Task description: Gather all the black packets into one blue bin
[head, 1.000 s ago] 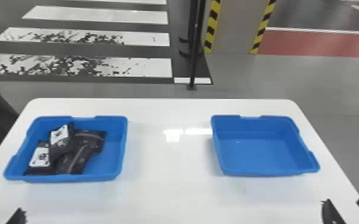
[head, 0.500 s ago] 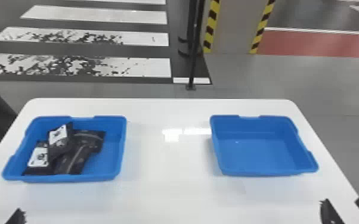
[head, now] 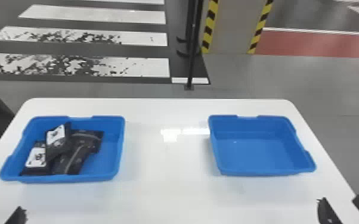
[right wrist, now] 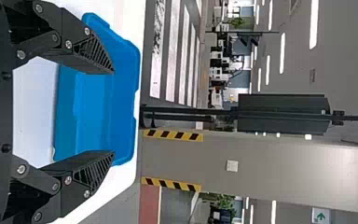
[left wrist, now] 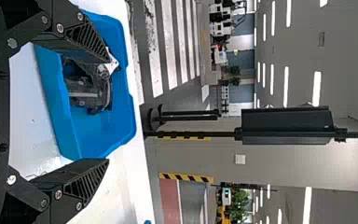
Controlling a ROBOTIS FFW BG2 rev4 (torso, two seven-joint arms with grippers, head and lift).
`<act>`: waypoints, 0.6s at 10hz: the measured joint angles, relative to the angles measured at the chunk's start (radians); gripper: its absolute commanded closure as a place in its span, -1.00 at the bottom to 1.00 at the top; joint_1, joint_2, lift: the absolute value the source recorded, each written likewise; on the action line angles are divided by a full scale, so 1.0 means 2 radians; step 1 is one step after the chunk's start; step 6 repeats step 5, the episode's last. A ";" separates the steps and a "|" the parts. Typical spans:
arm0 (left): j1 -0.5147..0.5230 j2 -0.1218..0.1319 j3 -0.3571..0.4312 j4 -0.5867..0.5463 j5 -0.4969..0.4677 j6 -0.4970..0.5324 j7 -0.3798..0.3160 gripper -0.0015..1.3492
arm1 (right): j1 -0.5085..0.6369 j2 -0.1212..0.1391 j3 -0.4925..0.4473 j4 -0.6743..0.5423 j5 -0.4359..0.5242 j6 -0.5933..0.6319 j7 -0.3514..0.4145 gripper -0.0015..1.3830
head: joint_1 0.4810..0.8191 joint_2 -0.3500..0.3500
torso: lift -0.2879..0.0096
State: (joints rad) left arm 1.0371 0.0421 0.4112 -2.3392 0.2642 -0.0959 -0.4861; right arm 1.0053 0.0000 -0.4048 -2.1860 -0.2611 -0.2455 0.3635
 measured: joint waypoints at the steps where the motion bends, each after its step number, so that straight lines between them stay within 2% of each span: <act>1: -0.002 0.001 -0.001 0.001 0.001 -0.001 0.000 -0.55 | -0.001 0.000 0.000 0.000 0.000 0.000 0.000 -0.35 | 0.27 -0.29 | 0.20; 6: -0.005 0.002 -0.004 0.003 0.005 -0.001 0.000 -0.55 | -0.004 0.000 0.000 0.000 -0.001 0.000 0.000 -0.35 | 0.27 -0.30 | 0.20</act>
